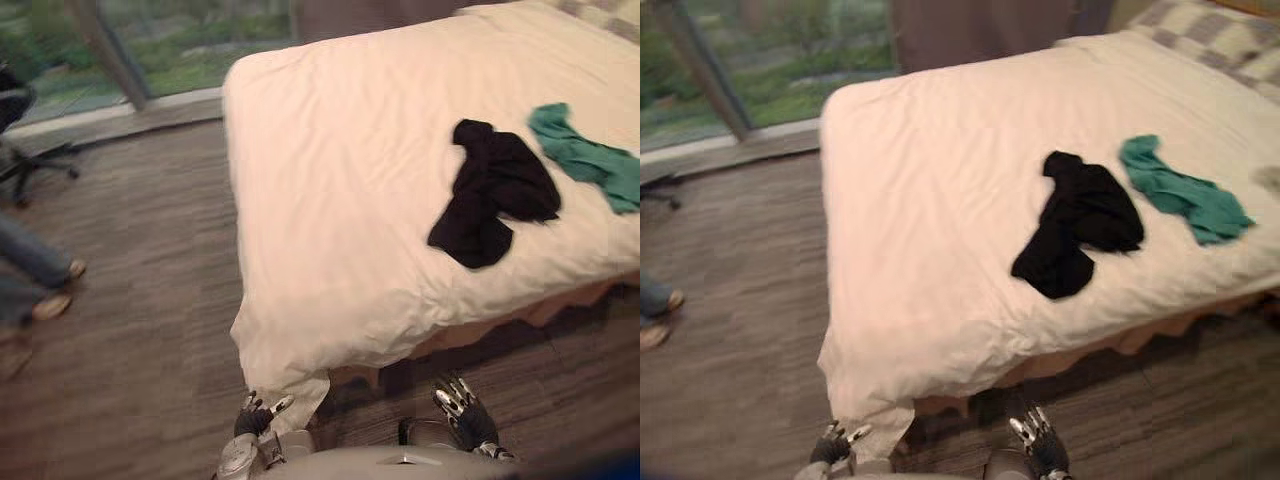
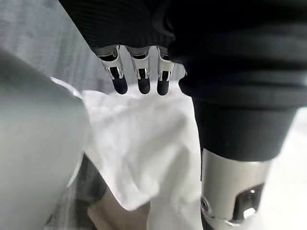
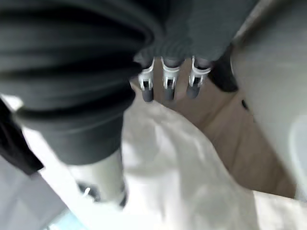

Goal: Tidy the bed and pick cloth on bed and put in laundry

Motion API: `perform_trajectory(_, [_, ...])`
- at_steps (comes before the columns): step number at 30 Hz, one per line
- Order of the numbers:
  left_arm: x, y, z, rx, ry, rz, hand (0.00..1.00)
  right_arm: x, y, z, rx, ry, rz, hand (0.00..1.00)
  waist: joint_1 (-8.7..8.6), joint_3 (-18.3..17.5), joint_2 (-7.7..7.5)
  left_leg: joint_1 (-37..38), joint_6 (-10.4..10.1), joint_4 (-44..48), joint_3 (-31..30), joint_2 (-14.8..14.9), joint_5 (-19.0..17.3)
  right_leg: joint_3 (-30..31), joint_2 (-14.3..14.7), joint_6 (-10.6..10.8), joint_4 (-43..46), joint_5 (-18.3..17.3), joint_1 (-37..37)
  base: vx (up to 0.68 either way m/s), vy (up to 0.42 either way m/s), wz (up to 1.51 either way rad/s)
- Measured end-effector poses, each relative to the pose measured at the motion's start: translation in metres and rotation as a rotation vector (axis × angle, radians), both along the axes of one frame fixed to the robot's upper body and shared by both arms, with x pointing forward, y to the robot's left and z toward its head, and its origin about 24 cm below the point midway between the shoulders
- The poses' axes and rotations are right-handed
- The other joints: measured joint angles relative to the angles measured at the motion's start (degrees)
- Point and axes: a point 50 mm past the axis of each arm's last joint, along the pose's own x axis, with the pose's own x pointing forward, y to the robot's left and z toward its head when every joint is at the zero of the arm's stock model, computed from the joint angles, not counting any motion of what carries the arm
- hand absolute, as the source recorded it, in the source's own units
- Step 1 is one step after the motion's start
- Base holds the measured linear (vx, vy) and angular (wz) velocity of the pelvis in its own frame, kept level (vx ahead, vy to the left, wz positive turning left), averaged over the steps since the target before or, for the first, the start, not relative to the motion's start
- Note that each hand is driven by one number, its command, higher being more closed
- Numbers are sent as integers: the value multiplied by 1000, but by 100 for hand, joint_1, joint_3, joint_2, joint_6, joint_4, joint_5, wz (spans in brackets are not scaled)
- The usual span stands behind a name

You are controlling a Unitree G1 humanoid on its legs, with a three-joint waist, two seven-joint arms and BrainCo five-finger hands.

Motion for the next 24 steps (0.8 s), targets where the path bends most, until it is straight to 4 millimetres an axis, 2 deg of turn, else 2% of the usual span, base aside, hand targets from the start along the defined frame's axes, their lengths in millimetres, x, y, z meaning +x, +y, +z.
perform_trajectory(1, [0,-1,0,-1,4,-8,0,0,-1,0,-19,-1,9,0,-34,-20,3,77,6,-94,29,-15,-11,55,4,15,-76,68,12,9,137,-81])
perform_trajectory(3, [7,-5,-1,4,1,-62,0,2,-2,2,-71,-9,24,0,-171,-84,66,221,-18,-364,54,-15,-206,118,84,22,-431,420,56,-27,138,-50])
perform_trajectory(4, [10,-6,-1,5,0,-83,0,0,-3,1,-82,-4,21,0,-182,-106,101,235,-23,-387,55,-8,-267,153,118,19,-532,526,65,-42,134,-52])
perform_trajectory(6, [22,-10,0,4,-12,-136,0,2,-3,0,-112,8,16,0,-131,-53,26,415,-11,-502,201,-20,-380,440,242,48,-864,971,206,-27,117,-69])
perform_trajectory(7, [22,-10,0,1,-7,-143,0,3,-4,0,-118,10,12,0,-141,-34,25,485,7,-548,257,-20,-415,487,270,33,-913,1059,221,-55,121,-84])
perform_trajectory(8, [20,-9,-1,-1,5,-147,0,6,-3,0,-124,8,8,0,-162,1,21,648,14,-691,472,-18,-462,502,336,6,-934,1237,188,-78,101,-109])
perform_trajectory(9, [18,-8,-2,-2,23,-148,0,10,-2,0,-132,10,7,0,-165,25,36,805,15,-880,841,-2,-463,260,406,-133,-979,1513,73,-157,95,-122])
perform_trajectory(10, [17,-8,-2,-4,32,-149,0,12,-2,0,-140,8,13,0,-170,35,78,836,16,-989,1060,48,-461,24,407,-267,-1044,1626,21,-189,30,-123])
perform_trajectory(11, [16,-7,-3,-2,44,-153,0,18,-2,2,-147,-8,28,0,-163,82,133,939,30,-1209,1469,68,-476,-828,248,-703,-796,1211,-66,-225,17,-116])
perform_trajectory(12, [13,-6,-4,-3,62,-152,0,25,0,4,-154,-21,48,0,-169,117,110,1093,11,-1389,1767,41,-474,-1467,71,-724,145,756,-302,-181,-21,-125])
perform_trajectory(13, [6,-5,-5,-3,88,-144,0,21,-1,3,-167,-8,67,0,-189,150,83,1272,-6,-1378,1956,26,-470,-1771,-36,-704,730,460,-265,-98,-16,-102])
perform_trajectory(15, [6,-1,-4,7,81,-129,0,20,1,1,-171,3,79,0,-150,181,-9,1446,-36,-1348,2092,-96,-482,-1894,-72,-567,760,283,-166,-59,-29,-93])
perform_trajectory(17, [1,5,-6,14,122,-123,0,23,3,1,-179,4,89,0,-145,237,-69,1468,212,-1305,1759,-273,-395,-1463,137,-668,581,387,-151,-134,-71,-131])
perform_trajectory(18, [1,11,-6,30,130,-122,0,26,2,1,-186,4,89,0,-121,246,-49,1384,347,-1402,1545,-398,-566,-1153,358,-620,43,496,-69,-243,-62,-159])
perform_trajectory(19, [-8,12,-8,33,155,-117,0,31,-4,2,-205,2,79,0,-18,238,242,1309,395,-1711,1366,-331,-591,-1422,492,-620,-50,305,-101,-279,-53,-183])
perform_trajectory(20, [-9,14,-7,42,152,-116,0,33,-11,3,-227,5,79,0,61,302,291,1307,346,-1700,1548,-315,-542,-1628,375,-804,707,91,-312,-160,-13,-146])
perform_trajectory(21, [-21,21,-9,52,189,-112,0,29,-13,1,-232,27,68,0,-27,356,76,1355,377,-1671,1723,-360,-495,-1760,-44,-849,1856,-247,-364,-35,-58,-76])
perform_trajectory(22, [-24,25,-9,71,202,-138,0,22,-15,-1,-241,53,54,0,-128,316,6,1412,314,-1688,1765,-396,-462,-1766,-322,-785,1991,-420,-155,54,-147,-35])
perform_trajectory(23, [-26,28,-9,80,214,-149,0,13,-16,-5,-244,94,58,0,-147,307,-135,1456,250,-1695,1792,-437,-465,-1749,-495,-540,1760,-574,162,63,-112,-29])
perform_trajectory(24, [-27,32,-9,94,221,-168,0,2,-15,-9,-239,136,55,0,-121,230,-273,1484,129,-1716,1790,-529,-428,-1675,-450,-287,1114,-794,444,125,-127,-42])
